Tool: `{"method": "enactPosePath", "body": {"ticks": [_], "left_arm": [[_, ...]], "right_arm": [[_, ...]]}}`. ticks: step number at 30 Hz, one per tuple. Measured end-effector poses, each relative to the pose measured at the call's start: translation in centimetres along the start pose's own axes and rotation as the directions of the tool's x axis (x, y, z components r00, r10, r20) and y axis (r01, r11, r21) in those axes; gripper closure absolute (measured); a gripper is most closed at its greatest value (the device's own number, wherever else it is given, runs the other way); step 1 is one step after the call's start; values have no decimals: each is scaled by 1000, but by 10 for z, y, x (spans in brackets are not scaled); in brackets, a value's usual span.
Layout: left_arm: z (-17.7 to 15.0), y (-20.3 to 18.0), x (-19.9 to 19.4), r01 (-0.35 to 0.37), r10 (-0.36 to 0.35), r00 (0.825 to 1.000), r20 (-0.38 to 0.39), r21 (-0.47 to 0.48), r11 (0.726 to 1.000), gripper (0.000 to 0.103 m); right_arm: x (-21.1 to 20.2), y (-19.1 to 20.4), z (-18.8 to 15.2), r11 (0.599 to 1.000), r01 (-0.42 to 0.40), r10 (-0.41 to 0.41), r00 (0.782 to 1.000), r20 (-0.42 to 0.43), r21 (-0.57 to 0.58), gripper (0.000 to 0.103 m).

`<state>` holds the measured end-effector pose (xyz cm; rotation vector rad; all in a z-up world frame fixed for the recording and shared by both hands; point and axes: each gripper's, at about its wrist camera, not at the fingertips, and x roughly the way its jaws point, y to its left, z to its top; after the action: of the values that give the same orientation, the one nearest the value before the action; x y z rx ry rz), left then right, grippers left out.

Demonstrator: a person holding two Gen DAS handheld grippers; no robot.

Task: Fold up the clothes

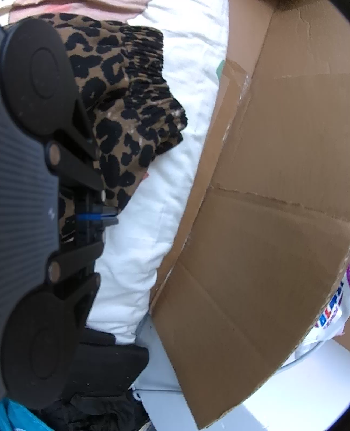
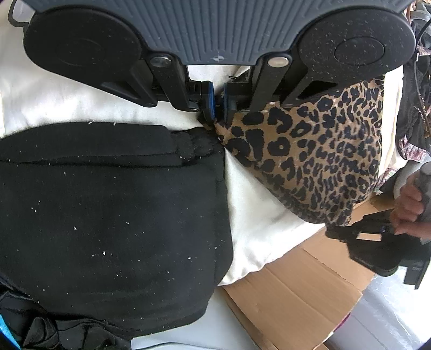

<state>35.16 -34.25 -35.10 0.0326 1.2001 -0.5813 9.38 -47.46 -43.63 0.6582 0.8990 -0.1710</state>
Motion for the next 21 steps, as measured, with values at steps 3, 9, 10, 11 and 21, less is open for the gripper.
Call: {"method": "enactPosePath", "body": {"ticks": [3,9,10,11,21], "left_arm": [[0,-3,9,-5,5,1000,-4,5,1000,103],[-3,-3,31,-10,10,1000,-17,-8,1000,103],[-3,-3,33,-7,6,1000,-18,-9,1000,103],[-3,-4,33,-4,4,1000,-17,-8,1000,103],[-4,-8,51,-29,31,998,-56,37,999,102]], "right_arm": [[-4,2,0,1000,9,-9,1000,0,-1,100],[-7,6,0,1000,16,-16,1000,-6,11,100],[-8,7,0,1000,18,-18,1000,-4,9,100],[-9,9,1,1000,20,-20,1000,-2,6,100],[-9,11,0,998,50,-50,999,-18,32,100]]}}
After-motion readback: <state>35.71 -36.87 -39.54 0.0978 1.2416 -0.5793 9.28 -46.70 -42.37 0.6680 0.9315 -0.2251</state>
